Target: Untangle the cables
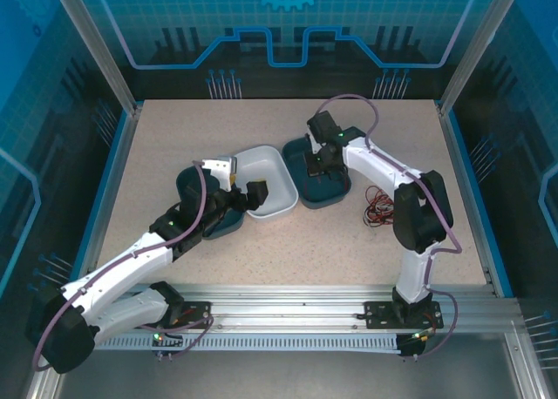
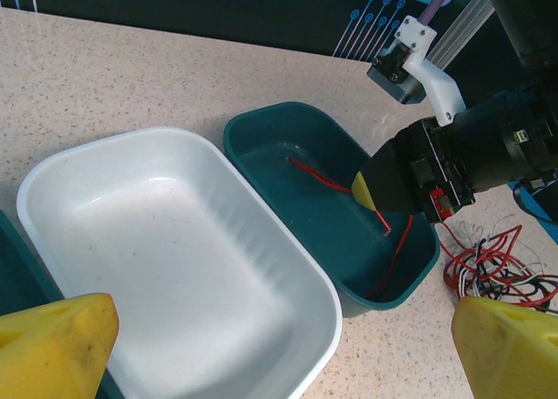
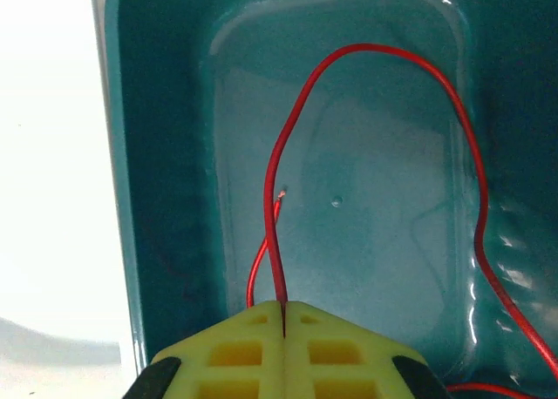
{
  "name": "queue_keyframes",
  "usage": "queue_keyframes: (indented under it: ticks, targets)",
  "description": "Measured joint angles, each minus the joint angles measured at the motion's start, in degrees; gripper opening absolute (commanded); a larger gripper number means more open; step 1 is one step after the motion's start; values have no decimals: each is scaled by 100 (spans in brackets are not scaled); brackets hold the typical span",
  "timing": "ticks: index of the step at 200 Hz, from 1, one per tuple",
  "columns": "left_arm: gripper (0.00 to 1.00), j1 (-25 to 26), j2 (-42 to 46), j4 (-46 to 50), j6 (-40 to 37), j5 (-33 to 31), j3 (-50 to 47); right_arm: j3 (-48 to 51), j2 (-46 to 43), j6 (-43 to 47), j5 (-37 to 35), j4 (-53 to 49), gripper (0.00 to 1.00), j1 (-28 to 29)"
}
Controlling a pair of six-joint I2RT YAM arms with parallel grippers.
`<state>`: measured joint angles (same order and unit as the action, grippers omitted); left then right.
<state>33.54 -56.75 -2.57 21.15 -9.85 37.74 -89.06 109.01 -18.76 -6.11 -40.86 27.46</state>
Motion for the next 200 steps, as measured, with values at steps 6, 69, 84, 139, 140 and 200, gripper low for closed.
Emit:
queue_keyframes:
  ticks: [6, 69, 84, 139, 140, 200]
  targets:
    - [99, 0, 0, 33, 2, -2, 4, 17, 0, -20, -42, 0, 6, 20]
    - [99, 0, 2, 256, 107, -4, 13, 262, -46, -199, -245, -22, 44, 28]
    - [99, 0, 2, 278, 105, -4, 13, 295, -160, -210, -251, -42, 47, 28]
    - [99, -4, 2, 282, 103, -52, 15, 413, -1158, -334, -317, -74, 55, 28]
    - [99, -4, 2, 282, 103, -52, 15, 415, -1176, -334, -319, -76, 55, 28]
    - [99, -4, -28, 216, 103, -68, 15, 1491, -3051, -1108, -1058, -472, 54, -146]
